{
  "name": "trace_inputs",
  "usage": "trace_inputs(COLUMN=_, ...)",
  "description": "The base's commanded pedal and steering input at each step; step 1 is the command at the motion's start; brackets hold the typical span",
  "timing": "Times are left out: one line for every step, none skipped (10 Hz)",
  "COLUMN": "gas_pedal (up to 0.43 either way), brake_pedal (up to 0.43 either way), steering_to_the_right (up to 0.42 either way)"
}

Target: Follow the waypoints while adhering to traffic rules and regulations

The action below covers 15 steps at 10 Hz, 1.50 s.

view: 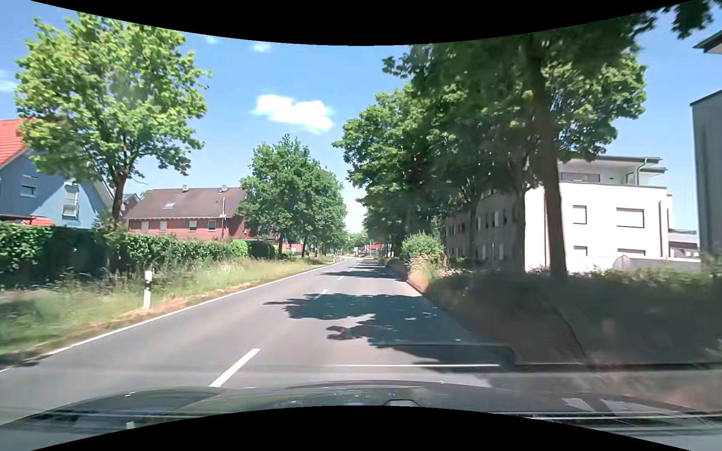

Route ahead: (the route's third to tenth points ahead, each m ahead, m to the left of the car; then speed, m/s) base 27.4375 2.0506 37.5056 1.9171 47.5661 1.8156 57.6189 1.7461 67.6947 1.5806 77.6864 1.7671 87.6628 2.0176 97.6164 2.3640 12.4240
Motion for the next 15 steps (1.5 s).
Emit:
trace_inputs(gas_pedal=0.15, brake_pedal=0.0, steering_to_the_right=-0.003)
trace_inputs(gas_pedal=0.15, brake_pedal=0.0, steering_to_the_right=-0.003)
trace_inputs(gas_pedal=0.138, brake_pedal=0.0, steering_to_the_right=-0.003)
trace_inputs(gas_pedal=0.138, brake_pedal=0.0, steering_to_the_right=-0.001)
trace_inputs(gas_pedal=0.138, brake_pedal=0.0, steering_to_the_right=0.001)
trace_inputs(gas_pedal=0.13, brake_pedal=0.0, steering_to_the_right=0.001)
trace_inputs(gas_pedal=0.13, brake_pedal=0.0, steering_to_the_right=0.0)
trace_inputs(gas_pedal=0.13, brake_pedal=0.0, steering_to_the_right=0.0)
trace_inputs(gas_pedal=0.13, brake_pedal=0.0, steering_to_the_right=0.0)
trace_inputs(gas_pedal=0.13, brake_pedal=0.0, steering_to_the_right=0.0)
trace_inputs(gas_pedal=0.13, brake_pedal=0.0, steering_to_the_right=0.001)
trace_inputs(gas_pedal=0.118, brake_pedal=0.0, steering_to_the_right=0.001)
trace_inputs(gas_pedal=0.118, brake_pedal=0.0, steering_to_the_right=0.002)
trace_inputs(gas_pedal=0.118, brake_pedal=0.0, steering_to_the_right=0.003)
trace_inputs(gas_pedal=0.118, brake_pedal=0.0, steering_to_the_right=0.003)
